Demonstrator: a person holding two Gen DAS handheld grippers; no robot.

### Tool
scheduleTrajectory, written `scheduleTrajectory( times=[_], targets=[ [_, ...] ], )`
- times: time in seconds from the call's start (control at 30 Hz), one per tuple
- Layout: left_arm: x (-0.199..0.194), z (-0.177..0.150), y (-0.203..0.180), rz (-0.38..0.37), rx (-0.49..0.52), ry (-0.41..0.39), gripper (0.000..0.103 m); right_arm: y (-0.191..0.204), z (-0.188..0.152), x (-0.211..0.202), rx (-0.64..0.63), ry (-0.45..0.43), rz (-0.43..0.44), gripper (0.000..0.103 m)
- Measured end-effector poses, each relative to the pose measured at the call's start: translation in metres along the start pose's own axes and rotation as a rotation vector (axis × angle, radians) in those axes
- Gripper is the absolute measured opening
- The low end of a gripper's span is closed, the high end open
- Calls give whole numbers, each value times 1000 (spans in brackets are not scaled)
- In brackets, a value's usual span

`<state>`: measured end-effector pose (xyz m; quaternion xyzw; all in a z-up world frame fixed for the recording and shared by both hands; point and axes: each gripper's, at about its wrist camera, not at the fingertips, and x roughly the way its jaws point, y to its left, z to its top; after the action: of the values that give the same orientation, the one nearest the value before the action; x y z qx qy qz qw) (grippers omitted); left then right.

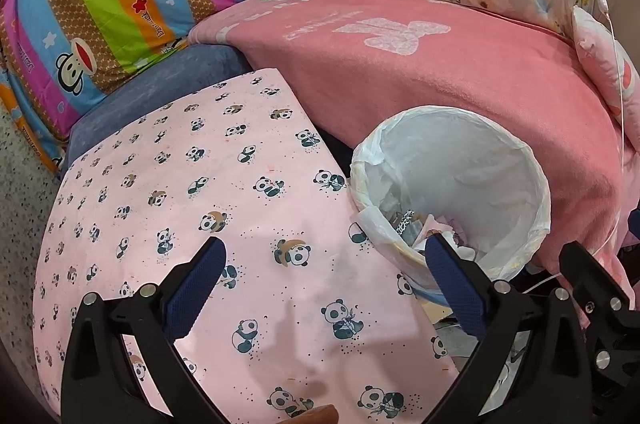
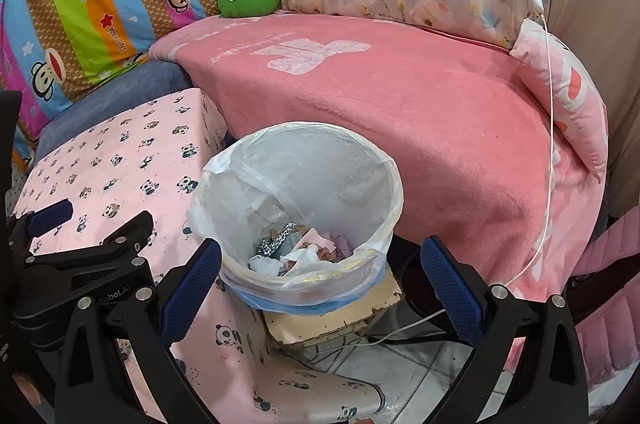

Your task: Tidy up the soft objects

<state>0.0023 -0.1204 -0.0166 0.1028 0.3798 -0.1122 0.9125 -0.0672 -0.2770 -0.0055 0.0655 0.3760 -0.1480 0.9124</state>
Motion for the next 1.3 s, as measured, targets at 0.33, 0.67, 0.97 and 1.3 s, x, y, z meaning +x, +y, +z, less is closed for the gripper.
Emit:
scheduleTrajectory(
  times=[0.33,0.67,0.97,1.3],
  targets=[
    [-2,-2,3,5,-26,6,95,-1,-4,-1,-8,2,-6,99],
    [-3,-5,1,-6,-34,26,95,-2,-6,0,-7,5,-8,99],
    [-5,-7,-1,7,-28,16,96,-4,-9,1,-6,12,-11,99],
    [-7,-7,-3,14,-21,10,95,-10,-11,0,5,13,-21,99]
  ],
)
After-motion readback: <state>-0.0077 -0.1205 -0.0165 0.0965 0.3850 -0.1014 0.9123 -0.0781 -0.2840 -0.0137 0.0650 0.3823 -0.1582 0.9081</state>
